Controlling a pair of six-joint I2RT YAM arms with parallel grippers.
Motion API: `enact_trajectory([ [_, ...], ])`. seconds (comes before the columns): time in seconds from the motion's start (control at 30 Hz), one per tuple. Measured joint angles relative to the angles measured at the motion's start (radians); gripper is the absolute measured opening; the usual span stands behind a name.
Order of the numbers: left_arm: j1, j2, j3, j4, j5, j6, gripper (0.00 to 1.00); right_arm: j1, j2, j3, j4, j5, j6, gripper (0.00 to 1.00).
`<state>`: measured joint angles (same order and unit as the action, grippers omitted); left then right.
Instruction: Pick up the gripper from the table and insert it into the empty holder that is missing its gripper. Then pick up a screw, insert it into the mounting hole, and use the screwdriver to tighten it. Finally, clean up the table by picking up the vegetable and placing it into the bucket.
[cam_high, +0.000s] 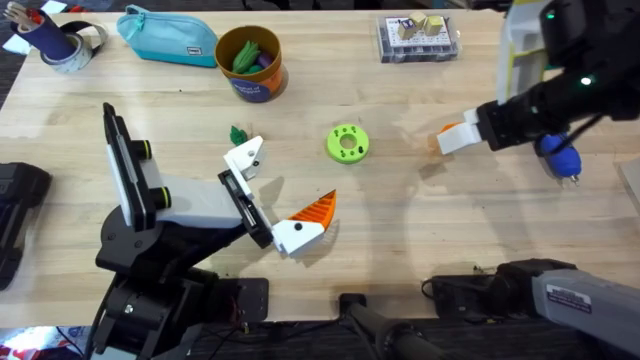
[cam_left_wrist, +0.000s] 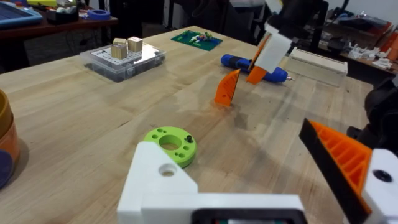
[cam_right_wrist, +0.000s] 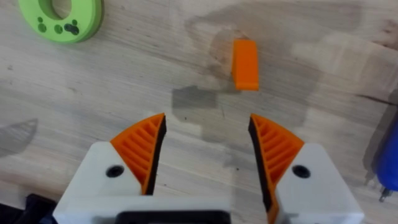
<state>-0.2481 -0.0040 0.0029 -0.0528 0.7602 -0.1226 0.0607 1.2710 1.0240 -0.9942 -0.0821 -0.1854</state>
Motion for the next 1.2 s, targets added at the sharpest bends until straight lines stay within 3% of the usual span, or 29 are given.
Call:
enact_trajectory([
  [0.43, 0.000, 0.004, 0.002, -0.004, -0.001, -0.001, 0.993, 0.000, -0.010, 0.000, 0.016, 0.088, -0.003, 0.807],
  [0.97, 0.000, 0.004, 0.002, -0.004, -0.002, -0.001, 0.993, -0.042, 0.178, 0.000, 0.191, 0.096, 0.064, 0.799],
  [1.2, 0.000, 0.004, 0.002, -0.005, -0.002, -0.001, 0.993, -0.042, 0.195, 0.000, 0.209, 0.097, 0.076, 0.455],
])
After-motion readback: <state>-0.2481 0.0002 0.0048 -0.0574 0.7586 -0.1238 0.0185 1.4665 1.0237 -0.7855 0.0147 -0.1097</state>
